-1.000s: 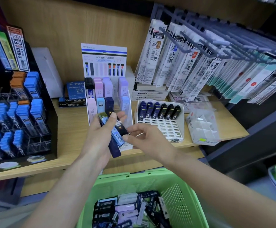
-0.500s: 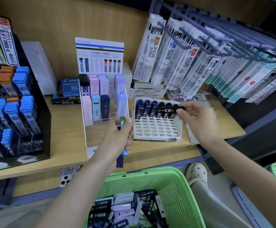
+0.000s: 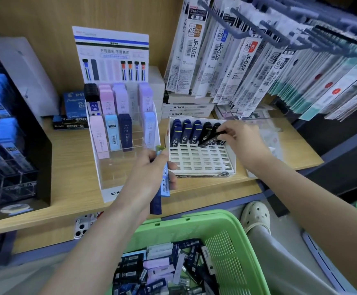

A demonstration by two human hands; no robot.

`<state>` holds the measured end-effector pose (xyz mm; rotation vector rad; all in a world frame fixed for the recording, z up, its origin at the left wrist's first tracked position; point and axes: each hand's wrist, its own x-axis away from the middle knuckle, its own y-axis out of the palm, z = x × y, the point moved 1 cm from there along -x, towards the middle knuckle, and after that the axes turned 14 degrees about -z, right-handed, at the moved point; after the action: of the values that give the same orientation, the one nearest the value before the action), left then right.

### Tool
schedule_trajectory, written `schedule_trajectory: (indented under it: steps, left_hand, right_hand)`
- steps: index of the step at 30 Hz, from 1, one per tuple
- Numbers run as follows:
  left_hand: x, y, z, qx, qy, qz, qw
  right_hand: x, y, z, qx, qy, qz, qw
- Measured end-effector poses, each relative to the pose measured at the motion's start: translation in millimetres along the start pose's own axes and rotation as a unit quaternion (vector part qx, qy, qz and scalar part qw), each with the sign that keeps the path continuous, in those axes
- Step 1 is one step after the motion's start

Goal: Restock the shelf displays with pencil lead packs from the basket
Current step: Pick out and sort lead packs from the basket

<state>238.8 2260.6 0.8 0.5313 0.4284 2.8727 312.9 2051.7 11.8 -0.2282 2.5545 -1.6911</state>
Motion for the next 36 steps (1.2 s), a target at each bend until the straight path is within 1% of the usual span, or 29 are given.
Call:
schedule_trajectory:
  steps: [5,9,13,15,20,25,27,29,31,32,33,36]
  left_hand:
    - [-2,1,-1,-0.005,-0.003,0.005,1.0]
    - [-3,2,-2,-0.005,-0.003,0.003,1.0]
    - [-3,2,-3,-0.004,-0.007,0.0,1.0]
    - [-2,2,-3,-0.004,-0.007,-0.001,1.0]
    - [-3,2,-3,0.0,-0.01,-0.003,1.0]
    - [-5,-1,-4,0.041,-0.019,0.002,0.999]
    - [-6,-2,-4,0.054,-0.012,0.008,0.998]
    - [-7,-3,-5,0.066,-0.004,0.008,0.998]
    - [-6,-4,-5,0.079,0.0,0.005,0.997]
    - [-5,-3,-4,0.081,0.001,0.003,0.997]
    - [-5,-3,-4,0.08,0.003,0.001,0.997]
    - [-1,0,-3,0.042,0.01,-0.024,0.999]
  right_hand:
    - [-7,-5,1,0.051,-0.028,-0.04,0.997]
    - [-17,-6,-4,0.095,-0.028,-0.066,0.993]
    - [-20,-2,-9,0.145,-0.05,-0.088,0.984]
    - [-21,2,-10,0.147,-0.061,-0.082,0.984]
    - [-24,8,-7,0.134,-0.046,-0.082,0.986]
    - [-19,9,-7,0.059,-0.023,-0.066,0.996]
    - [-12,10,-10,0.054,-0.007,-0.053,0.997]
    - [-2,13,-16,0.064,-0.009,-0.01,0.998]
    - [13,19,-27,0.003,-0.031,0.032,0.999]
    - [21,22,-35,-0.05,-0.041,0.032,0.997]
    - [29,26,-45,-0.1,-0.051,0.014,0.994]
    - [43,35,-68,-0.198,-0.056,-0.073,0.976]
